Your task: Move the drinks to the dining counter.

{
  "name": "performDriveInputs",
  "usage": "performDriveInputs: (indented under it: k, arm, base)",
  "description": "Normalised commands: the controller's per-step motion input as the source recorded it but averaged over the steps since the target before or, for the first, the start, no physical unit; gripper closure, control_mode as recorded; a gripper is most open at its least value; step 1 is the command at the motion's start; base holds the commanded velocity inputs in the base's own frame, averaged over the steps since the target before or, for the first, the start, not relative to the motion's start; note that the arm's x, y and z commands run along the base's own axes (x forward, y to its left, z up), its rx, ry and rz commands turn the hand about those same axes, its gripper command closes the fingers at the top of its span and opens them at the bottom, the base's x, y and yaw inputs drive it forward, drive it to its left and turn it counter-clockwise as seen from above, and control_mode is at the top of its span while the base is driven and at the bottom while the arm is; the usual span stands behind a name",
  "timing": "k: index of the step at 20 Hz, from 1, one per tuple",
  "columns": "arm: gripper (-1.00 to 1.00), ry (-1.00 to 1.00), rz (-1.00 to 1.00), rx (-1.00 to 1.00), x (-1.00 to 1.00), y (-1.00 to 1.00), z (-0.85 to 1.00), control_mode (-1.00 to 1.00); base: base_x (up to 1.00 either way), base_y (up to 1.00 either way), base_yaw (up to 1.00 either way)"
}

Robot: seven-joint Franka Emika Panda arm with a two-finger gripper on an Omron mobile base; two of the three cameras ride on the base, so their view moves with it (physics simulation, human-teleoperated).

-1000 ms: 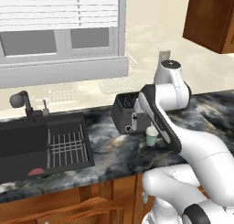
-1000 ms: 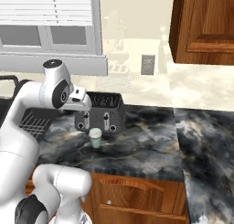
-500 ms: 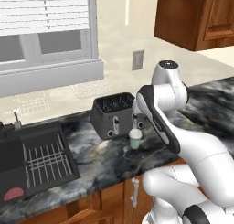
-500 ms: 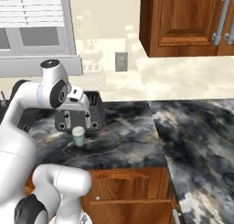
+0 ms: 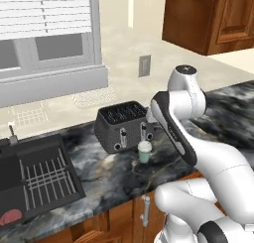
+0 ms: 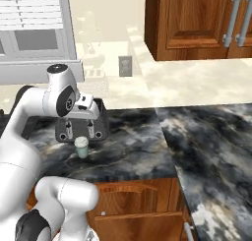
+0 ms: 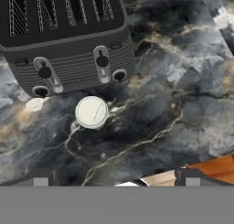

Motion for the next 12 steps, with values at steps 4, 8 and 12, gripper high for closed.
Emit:
performDriveInputs:
  k: [4, 8, 12]
  arm:
    - [-1.0, 0.0, 0.0, 0.0, 0.0, 0.0, 0.0, 1.0]
    - [-1.0, 0.0, 0.0, 0.0, 0.0, 0.0, 0.0, 1.0]
    - [-1.0, 0.0, 0.21, 0.01, 0.57, -0.34, -0.25, -1.0]
  base:
    - [1.0, -0.3, 0.16]
    - [0.99, -0.57, 0.32]
    - [0.23, -0.15, 0.09]
